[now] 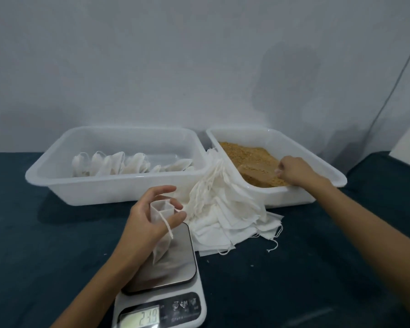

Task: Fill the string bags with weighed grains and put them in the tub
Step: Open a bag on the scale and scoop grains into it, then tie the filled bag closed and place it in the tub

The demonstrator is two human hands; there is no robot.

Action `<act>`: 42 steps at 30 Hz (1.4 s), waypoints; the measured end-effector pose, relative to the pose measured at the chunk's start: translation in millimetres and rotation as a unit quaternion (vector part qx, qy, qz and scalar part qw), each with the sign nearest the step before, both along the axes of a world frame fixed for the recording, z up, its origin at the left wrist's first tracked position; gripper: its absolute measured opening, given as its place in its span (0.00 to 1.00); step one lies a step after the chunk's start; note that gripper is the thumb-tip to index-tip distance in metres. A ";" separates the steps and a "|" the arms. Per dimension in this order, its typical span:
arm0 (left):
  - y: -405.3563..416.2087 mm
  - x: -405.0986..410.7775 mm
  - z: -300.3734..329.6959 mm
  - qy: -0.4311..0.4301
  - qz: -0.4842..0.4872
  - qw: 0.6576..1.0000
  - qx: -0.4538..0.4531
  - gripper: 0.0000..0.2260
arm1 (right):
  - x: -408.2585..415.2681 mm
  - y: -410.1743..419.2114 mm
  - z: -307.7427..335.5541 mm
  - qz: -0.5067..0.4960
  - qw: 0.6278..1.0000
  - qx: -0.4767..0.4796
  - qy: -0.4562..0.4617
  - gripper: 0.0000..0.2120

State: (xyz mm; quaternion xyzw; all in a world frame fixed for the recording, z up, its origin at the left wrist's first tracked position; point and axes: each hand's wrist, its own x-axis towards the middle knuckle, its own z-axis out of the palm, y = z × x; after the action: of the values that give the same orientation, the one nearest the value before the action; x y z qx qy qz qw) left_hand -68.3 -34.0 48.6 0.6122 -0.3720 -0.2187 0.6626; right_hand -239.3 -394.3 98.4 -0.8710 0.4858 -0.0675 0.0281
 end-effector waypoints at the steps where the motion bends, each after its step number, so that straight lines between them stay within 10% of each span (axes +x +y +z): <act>1: -0.1 0.0 -0.1 0.000 0.000 1.000 -0.002 0.19 | 1.6 -1.4 -1.2 0.000 1.000 0.005 0.010 0.09; 12: -1.8 1.9 -3.4 -0.001 0.000 1.000 -0.017 0.12 | 8.0 1.9 -2.8 0.006 0.998 -0.038 0.052 0.16; 17: 2.7 3.5 -2.8 -0.042 0.024 0.997 -0.055 0.10 | 33.4 70.7 9.0 0.177 0.952 -0.181 -0.174 0.11; 26: 2.1 13.9 -9.9 -0.152 0.210 0.962 -0.081 0.22 | 80.5 244.0 -8.4 0.439 0.789 0.192 -0.384 0.09; 42: -3.4 19.2 -20.3 -0.243 0.230 0.941 -0.042 0.20 | 99.2 243.4 -48.4 0.394 0.734 0.245 -0.496 0.04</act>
State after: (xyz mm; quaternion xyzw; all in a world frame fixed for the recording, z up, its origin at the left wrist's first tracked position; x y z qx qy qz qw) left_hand -49.0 -37.5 28.3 0.6875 -0.3791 0.1110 0.6094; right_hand -140.1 -150.9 50.0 -0.7904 0.0160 -0.3512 0.5016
